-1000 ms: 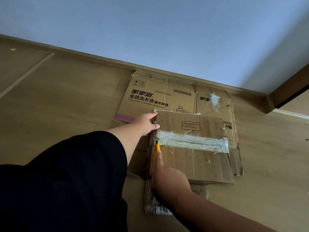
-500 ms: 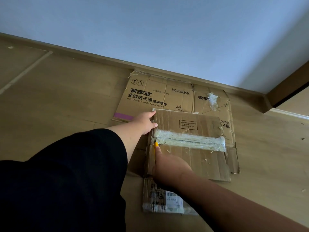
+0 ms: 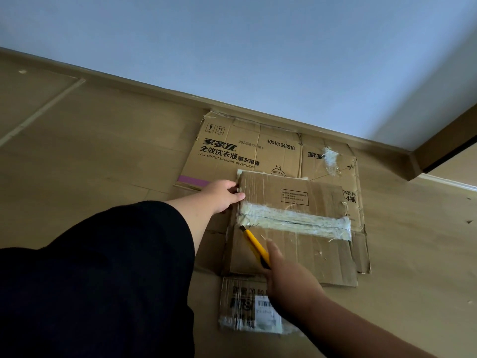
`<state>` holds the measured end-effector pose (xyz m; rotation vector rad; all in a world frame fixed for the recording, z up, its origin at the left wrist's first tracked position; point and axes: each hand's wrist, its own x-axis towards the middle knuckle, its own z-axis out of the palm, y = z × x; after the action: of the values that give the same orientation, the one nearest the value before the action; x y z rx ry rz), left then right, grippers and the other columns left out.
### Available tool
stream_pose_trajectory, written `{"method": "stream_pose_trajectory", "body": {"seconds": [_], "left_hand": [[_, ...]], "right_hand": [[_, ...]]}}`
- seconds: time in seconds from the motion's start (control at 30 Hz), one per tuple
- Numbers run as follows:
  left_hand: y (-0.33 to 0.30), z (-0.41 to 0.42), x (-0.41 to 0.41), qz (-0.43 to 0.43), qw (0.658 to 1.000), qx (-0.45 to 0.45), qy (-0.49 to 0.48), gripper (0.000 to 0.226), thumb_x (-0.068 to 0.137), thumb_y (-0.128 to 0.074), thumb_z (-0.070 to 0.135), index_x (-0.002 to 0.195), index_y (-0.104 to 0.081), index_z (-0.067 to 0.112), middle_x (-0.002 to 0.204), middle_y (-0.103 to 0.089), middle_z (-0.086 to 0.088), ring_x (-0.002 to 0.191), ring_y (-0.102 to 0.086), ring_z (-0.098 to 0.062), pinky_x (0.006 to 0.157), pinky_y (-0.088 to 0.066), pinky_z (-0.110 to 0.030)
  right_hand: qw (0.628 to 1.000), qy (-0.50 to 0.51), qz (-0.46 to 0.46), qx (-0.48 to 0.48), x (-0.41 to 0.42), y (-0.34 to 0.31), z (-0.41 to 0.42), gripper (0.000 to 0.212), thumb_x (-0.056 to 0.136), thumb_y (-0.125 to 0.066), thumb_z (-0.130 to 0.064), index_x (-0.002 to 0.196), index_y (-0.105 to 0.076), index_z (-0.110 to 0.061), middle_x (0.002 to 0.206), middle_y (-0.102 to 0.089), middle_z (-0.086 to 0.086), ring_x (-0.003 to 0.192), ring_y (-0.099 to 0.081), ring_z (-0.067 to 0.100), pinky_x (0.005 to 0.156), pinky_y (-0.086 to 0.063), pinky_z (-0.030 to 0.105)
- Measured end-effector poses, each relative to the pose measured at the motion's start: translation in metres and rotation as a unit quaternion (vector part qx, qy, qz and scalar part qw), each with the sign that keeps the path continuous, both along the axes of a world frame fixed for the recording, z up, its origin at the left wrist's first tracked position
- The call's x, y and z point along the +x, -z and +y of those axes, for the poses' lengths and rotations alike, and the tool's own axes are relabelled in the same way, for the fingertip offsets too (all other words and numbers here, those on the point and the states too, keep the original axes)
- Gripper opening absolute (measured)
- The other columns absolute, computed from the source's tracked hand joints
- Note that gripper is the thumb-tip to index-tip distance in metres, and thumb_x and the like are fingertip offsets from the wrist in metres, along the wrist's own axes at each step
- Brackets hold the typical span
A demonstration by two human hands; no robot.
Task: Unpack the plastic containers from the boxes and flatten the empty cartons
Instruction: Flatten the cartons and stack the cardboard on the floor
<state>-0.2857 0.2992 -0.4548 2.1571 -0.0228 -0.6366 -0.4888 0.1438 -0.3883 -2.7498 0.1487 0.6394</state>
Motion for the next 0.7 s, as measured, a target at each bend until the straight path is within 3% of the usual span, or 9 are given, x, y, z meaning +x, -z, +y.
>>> {"method": "stream_pose_trajectory", "body": {"seconds": [0.03, 0.1, 0.2, 0.33, 0.47, 0.7], "left_hand": [[-0.001, 0.0, 0.001, 0.007, 1.0, -0.004, -0.004, 0.065, 0.087, -0.07, 0.044, 0.144, -0.048, 0.022, 0.139, -0.057, -0.003, 0.117, -0.057, -0.024, 0.1, -0.05, -0.043], [-0.003, 0.0, 0.003, 0.017, 1.0, -0.005, -0.008, 0.068, 0.086, -0.073, 0.041, 0.145, -0.047, 0.021, 0.14, -0.055, -0.004, 0.121, -0.055, -0.026, 0.101, -0.049, -0.041], [-0.004, 0.0, 0.005, 0.038, 0.999, -0.011, -0.012, 0.07, 0.086, -0.073, 0.038, 0.147, -0.044, 0.02, 0.141, -0.054, -0.006, 0.118, -0.057, -0.026, 0.094, -0.052, -0.037], [-0.006, -0.002, 0.004, 0.063, 0.997, -0.027, -0.023, 0.068, 0.087, -0.073, 0.035, 0.147, -0.044, 0.023, 0.134, -0.059, -0.005, 0.107, -0.062, -0.024, 0.086, -0.057, -0.042], [-0.009, -0.004, 0.003, 0.088, 0.995, -0.044, -0.034, 0.064, 0.086, -0.074, 0.032, 0.144, -0.047, 0.026, 0.126, -0.063, -0.003, 0.104, -0.064, -0.024, 0.076, -0.056, -0.037], [-0.015, -0.004, 0.002, 0.087, 0.995, -0.031, -0.026, 0.062, 0.088, -0.071, 0.031, 0.145, -0.046, 0.025, 0.126, -0.062, -0.003, 0.104, -0.063, -0.023, 0.09, -0.055, -0.047]], "right_hand": [[1.0, -0.004, -0.013, -0.013, 0.003, -0.002, -0.007, 0.049, 0.101, -0.048, -0.021, 0.145, -0.028, -0.03, 0.079, -0.061, -0.006, 0.063, -0.06, 0.007, 0.056, -0.055, 0.026], [0.999, -0.02, -0.035, -0.035, 0.01, -0.01, -0.021, 0.028, 0.102, -0.047, -0.02, 0.128, -0.045, -0.029, 0.086, -0.056, -0.011, 0.066, -0.054, 0.003, 0.053, -0.044, 0.018], [0.993, -0.062, -0.076, -0.065, 0.023, -0.015, -0.042, 0.034, 0.102, -0.045, -0.022, 0.134, -0.041, -0.032, 0.102, -0.055, -0.012, 0.078, -0.051, 0.004, 0.06, -0.037, 0.016], [0.982, -0.115, -0.112, -0.099, 0.048, -0.013, -0.059, 0.04, 0.102, -0.046, -0.022, 0.139, -0.037, -0.033, 0.115, -0.059, -0.006, 0.096, -0.055, 0.014, 0.071, -0.047, 0.027], [0.971, -0.172, -0.116, -0.118, 0.075, -0.013, -0.065, 0.043, 0.099, -0.048, -0.018, 0.137, -0.037, -0.032, 0.112, -0.058, -0.003, 0.089, -0.053, 0.016, 0.067, -0.047, 0.028], [0.961, -0.22, -0.109, -0.13, 0.089, -0.009, -0.062, 0.05, 0.096, -0.051, -0.014, 0.139, -0.034, -0.033, 0.113, -0.056, -0.002, 0.088, -0.047, 0.014, 0.065, -0.042, 0.027]]}}
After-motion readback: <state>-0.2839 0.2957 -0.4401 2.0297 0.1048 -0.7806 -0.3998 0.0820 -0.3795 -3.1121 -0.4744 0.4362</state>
